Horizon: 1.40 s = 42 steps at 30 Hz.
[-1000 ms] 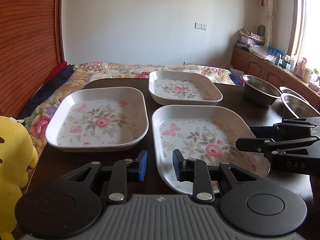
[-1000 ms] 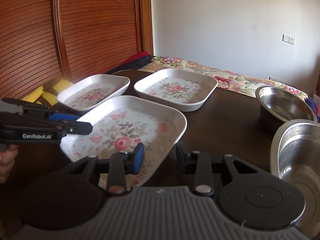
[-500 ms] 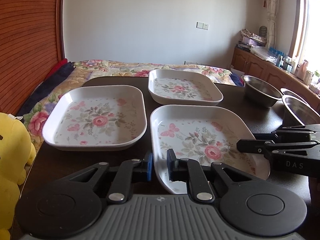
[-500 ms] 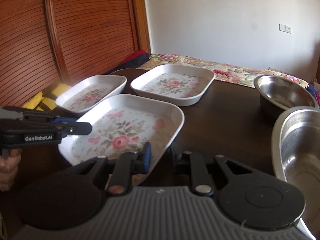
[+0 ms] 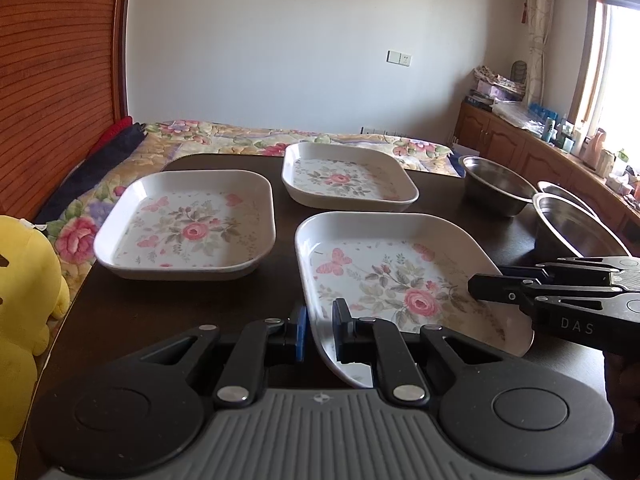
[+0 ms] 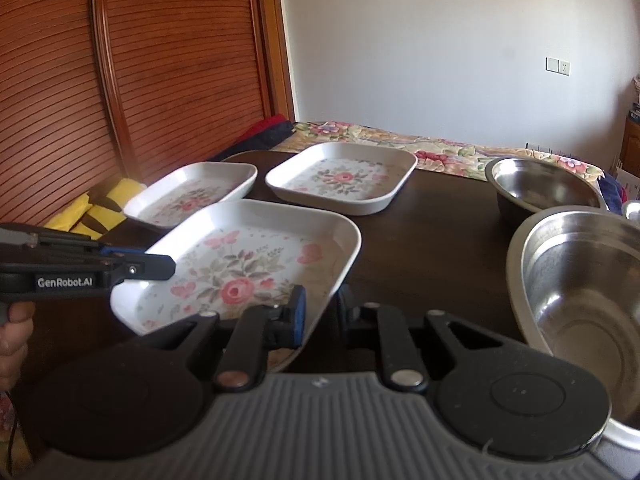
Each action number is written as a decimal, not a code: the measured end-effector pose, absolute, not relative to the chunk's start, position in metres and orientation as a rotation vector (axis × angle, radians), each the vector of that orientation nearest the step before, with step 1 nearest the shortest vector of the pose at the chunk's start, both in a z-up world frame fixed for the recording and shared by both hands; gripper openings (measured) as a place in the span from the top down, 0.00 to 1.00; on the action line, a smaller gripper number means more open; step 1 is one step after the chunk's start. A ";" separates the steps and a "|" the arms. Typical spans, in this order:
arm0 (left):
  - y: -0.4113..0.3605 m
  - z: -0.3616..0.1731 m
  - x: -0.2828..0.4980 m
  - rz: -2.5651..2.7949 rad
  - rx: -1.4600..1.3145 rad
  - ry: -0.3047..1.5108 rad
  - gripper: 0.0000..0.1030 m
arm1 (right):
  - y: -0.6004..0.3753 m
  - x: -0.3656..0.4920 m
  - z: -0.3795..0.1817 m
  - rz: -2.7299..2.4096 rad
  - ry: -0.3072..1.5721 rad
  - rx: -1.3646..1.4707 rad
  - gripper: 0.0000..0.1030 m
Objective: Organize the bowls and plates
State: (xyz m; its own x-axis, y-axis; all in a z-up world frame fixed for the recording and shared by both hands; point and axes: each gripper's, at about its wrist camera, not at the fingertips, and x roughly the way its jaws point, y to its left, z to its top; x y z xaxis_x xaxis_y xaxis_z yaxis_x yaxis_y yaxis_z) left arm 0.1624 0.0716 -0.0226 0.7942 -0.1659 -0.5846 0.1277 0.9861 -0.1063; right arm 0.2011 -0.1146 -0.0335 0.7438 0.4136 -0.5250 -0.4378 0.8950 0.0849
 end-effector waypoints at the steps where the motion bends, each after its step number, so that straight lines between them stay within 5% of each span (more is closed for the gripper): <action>1: 0.071 -0.022 0.160 -0.160 -0.061 0.632 0.86 | -0.115 0.198 -0.033 0.466 0.562 -0.045 0.82; 42: 0.072 -0.032 0.079 -0.161 -0.014 0.658 0.86 | -0.107 0.115 -0.044 0.521 0.573 -0.078 0.81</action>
